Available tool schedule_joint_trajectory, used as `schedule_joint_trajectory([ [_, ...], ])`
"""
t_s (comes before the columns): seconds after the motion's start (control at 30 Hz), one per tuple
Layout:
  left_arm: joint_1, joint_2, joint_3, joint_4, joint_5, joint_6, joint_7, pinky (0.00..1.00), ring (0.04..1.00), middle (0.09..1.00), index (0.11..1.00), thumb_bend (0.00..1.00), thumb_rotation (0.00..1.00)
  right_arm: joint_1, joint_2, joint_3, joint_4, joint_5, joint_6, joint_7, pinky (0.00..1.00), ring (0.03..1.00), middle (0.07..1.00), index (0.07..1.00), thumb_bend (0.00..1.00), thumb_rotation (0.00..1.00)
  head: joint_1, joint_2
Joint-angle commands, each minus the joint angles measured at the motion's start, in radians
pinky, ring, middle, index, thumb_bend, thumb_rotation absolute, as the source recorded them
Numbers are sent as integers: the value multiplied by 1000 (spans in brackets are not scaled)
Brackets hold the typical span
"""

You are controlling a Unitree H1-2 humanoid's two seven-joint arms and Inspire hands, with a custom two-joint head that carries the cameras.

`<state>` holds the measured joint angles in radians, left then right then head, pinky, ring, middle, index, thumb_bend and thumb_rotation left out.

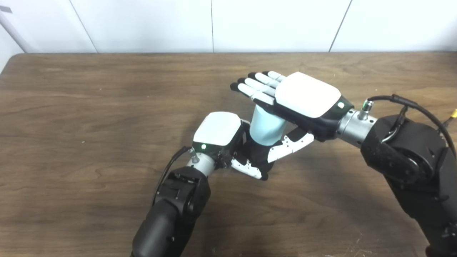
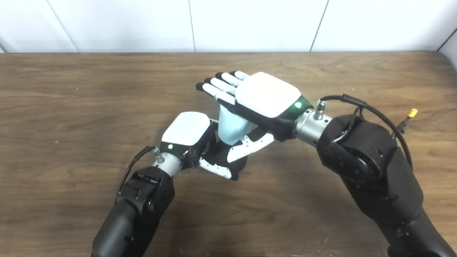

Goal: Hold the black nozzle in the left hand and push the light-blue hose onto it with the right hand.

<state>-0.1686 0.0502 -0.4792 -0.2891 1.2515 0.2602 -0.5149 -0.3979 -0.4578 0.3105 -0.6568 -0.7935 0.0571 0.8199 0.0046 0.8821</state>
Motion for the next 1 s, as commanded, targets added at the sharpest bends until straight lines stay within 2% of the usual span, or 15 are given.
schedule_joint_trajectory([
  [0.0,6,-5,0,-3,-21,3,-18,441,549,530,466,519,0,4,-4,6,-20,-4,-27,0,1000,1000,1000,1000,690,995,0,1],
  [0.47,5,-5,-11,3,18,-3,-7,443,540,532,463,519,0,76,-20,33,18,-13,-67,-33,1000,1000,1000,985,687,1000,0,5],
  [0.6,6,-4,-8,2,3,-7,-3,464,560,536,459,518,0,82,-29,50,25,-3,-50,-6,1000,1000,997,986,706,1000,0,5],
  [0.73,9,3,-7,5,-9,-27,17,436,528,526,466,520,0,83,-40,73,26,-2,-23,37,1000,1000,1000,994,733,1000,-1,9],
  [0.97,3,2,-5,-3,4,-25,-21,421,511,519,470,521,0,91,-43,113,46,-17,-12,52,1000,1000,982,962,765,1000,0,14],
])
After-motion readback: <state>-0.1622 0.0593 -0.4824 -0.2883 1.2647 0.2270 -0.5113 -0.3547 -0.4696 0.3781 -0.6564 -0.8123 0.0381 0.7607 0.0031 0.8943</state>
